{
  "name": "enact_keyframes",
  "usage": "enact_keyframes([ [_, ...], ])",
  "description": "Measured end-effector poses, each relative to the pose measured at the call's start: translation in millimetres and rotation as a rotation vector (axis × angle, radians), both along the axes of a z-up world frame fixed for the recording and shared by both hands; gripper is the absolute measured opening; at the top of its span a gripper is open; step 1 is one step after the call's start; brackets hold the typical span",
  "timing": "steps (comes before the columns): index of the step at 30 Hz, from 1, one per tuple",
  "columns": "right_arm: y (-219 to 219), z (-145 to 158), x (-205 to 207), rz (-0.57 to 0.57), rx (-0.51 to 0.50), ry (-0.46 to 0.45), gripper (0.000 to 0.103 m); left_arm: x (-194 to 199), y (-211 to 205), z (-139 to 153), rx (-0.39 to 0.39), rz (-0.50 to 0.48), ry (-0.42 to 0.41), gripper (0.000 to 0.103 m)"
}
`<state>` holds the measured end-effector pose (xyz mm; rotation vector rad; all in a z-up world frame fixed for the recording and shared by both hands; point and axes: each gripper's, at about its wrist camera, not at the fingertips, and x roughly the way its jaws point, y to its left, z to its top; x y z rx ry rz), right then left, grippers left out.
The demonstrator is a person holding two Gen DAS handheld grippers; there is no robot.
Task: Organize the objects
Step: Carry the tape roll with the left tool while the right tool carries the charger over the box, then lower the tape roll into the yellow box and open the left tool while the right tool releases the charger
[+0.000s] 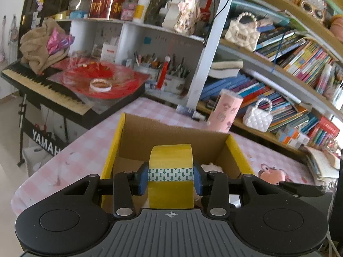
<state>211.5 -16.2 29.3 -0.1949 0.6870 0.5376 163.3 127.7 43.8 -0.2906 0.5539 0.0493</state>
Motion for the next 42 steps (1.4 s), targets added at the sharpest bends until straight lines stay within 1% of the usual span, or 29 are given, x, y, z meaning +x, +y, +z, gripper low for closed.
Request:
enact_keyframes([
  [8, 13, -13, 26, 0.107, -0.063, 0.05, 0.063, 21, -5, -13, 0.029, -0.007, 0.066, 0.039],
  [10, 15, -14, 31, 0.121, -0.064, 0.072, 0.063, 27, -6, -17, 0.038, -0.009, 0.093, 0.039],
  [14, 20, -17, 36, 0.156, -0.094, 0.069, 0.064, 37, -7, -26, 0.052, -0.009, 0.153, 0.039],
  [16, 24, -19, 40, 0.178, -0.102, 0.094, 0.064, 39, -7, -30, 0.061, -0.013, 0.173, 0.039],
  [18, 25, -22, 45, 0.185, -0.099, 0.127, 0.064, 39, -9, -30, 0.074, -0.019, 0.171, 0.039],
  [23, 27, -22, 47, 0.195, -0.11, 0.14, 0.064, 40, -11, -30, 0.086, -0.02, 0.164, 0.039],
  [29, 27, -22, 46, 0.188, -0.107, 0.131, 0.065, 38, -12, -30, 0.09, -0.014, 0.147, 0.039],
  [31, 26, -21, 45, 0.182, -0.097, 0.12, 0.064, 36, -12, -27, 0.09, -0.012, 0.128, 0.042],
  [32, 24, -20, 43, 0.171, -0.082, 0.109, 0.066, 33, -12, -25, 0.094, -0.014, 0.112, 0.042],
  [34, 22, -19, 40, 0.157, -0.055, 0.11, 0.067, 29, -14, -19, 0.104, -0.021, 0.084, 0.05],
  [38, 20, -11, 29, 0.125, -0.026, 0.073, 0.066, 15, -14, -4, 0.113, -0.007, 0.014, 0.057],
  [42, 15, 0, 18, 0.096, 0.001, 0.031, 0.067, -2, -10, 9, 0.106, 0.025, -0.043, 0.07],
])
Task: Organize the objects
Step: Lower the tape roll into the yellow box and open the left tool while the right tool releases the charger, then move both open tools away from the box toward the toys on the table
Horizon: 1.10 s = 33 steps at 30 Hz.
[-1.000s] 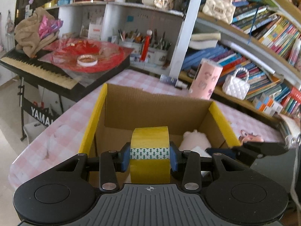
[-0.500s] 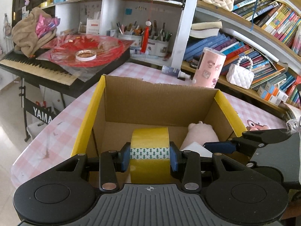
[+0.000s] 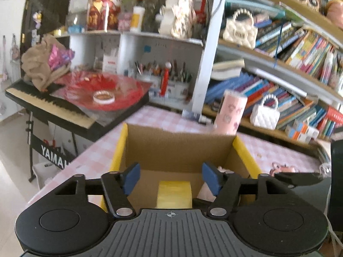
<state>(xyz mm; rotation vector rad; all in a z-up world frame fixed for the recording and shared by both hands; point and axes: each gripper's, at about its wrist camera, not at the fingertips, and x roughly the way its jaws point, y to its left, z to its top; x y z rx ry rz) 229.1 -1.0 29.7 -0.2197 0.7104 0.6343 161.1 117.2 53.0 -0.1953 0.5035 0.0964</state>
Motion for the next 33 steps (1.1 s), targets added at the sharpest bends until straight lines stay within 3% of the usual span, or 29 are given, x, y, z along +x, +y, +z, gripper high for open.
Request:
enact_keyframes([
  [6, -14, 16, -27, -0.078, 0.027, -0.09, 0.068, -32, -1, 8, -0.009, 0.046, -0.038, 0.074],
  [14, -31, 21, -73, -0.2, 0.016, -0.202, 0.068, -73, -2, 10, 0.071, 0.049, -0.093, 0.082],
  [21, -37, 11, -108, -0.308, 0.009, -0.19, 0.074, -100, 6, -6, 0.065, 0.053, -0.015, 0.086],
  [33, -36, -12, -162, -0.37, -0.062, -0.103, 0.079, -136, 10, -26, 0.062, 0.006, 0.092, 0.087],
])
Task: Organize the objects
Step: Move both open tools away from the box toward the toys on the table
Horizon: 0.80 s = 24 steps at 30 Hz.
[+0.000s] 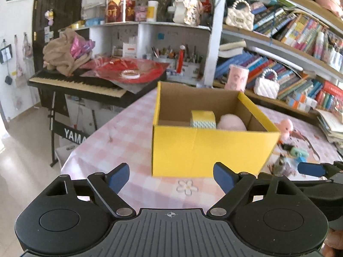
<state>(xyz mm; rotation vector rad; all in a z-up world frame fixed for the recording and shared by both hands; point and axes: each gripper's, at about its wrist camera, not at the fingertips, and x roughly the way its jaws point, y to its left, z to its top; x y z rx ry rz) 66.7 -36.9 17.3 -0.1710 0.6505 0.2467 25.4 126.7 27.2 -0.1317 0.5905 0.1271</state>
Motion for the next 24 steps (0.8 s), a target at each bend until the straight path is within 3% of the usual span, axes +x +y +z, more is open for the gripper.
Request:
enact_keyframes([
  [12, -16, -13, -39, -0.074, -0.015, 0.042, 0.084, -28, -13, -14, 0.001, -0.06, 0.073, 0.09],
  [24, -43, -17, -72, -0.172, -0.015, 0.043, 0.084, -38, -38, -17, -0.011, -0.168, 0.073, 0.091],
])
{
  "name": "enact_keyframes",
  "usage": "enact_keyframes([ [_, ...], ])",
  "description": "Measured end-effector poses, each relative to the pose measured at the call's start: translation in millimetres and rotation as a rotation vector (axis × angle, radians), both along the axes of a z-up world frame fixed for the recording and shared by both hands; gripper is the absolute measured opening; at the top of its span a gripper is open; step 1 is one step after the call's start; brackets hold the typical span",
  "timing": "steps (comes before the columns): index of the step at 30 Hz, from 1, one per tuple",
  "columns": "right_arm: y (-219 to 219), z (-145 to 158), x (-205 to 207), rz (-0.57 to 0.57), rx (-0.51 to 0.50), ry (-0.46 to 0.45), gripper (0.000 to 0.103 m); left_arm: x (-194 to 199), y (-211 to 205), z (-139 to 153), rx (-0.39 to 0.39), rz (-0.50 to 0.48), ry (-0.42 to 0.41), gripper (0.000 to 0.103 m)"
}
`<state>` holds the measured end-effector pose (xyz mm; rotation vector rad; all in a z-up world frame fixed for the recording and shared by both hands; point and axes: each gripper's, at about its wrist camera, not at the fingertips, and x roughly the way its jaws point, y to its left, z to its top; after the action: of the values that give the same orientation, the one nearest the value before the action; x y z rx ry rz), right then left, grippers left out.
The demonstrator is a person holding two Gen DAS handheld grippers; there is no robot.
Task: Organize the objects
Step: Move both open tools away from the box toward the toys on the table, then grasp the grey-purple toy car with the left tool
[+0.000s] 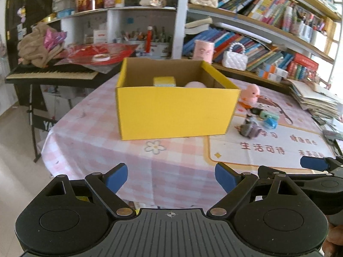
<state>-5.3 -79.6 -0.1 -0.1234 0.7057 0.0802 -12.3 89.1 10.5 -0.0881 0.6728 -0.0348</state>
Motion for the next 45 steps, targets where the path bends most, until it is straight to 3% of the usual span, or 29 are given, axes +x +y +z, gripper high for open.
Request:
enact_keyframes([
  [14, -52, 4, -7, -0.188, 0.008, -0.009, 0.085, 24, -48, 3, 0.004, -0.183, -0.011, 0.091],
  [26, -106, -5, 18, -0.293, 0.015, 0.043, 0.085, 60, -99, -4, -0.005, -0.274, 0.014, 0.091],
  [34, -136, -8, 49, -0.294, 0.007, 0.062, 0.085, 92, -128, -10, -0.014, -0.285, 0.042, 0.09],
  [39, -155, -8, 73, -0.28, 0.015, 0.056, 0.079, 108, -152, -11, 0.034, -0.313, 0.029, 0.089],
  [43, -167, -6, 92, -0.25, 0.018, 0.038, 0.072, 123, -171, -13, 0.087, -0.324, 0.019, 0.066],
  [45, -172, -4, 101, -0.227, 0.019, 0.015, 0.07, 132, -178, -15, 0.1, -0.31, 0.023, 0.06],
])
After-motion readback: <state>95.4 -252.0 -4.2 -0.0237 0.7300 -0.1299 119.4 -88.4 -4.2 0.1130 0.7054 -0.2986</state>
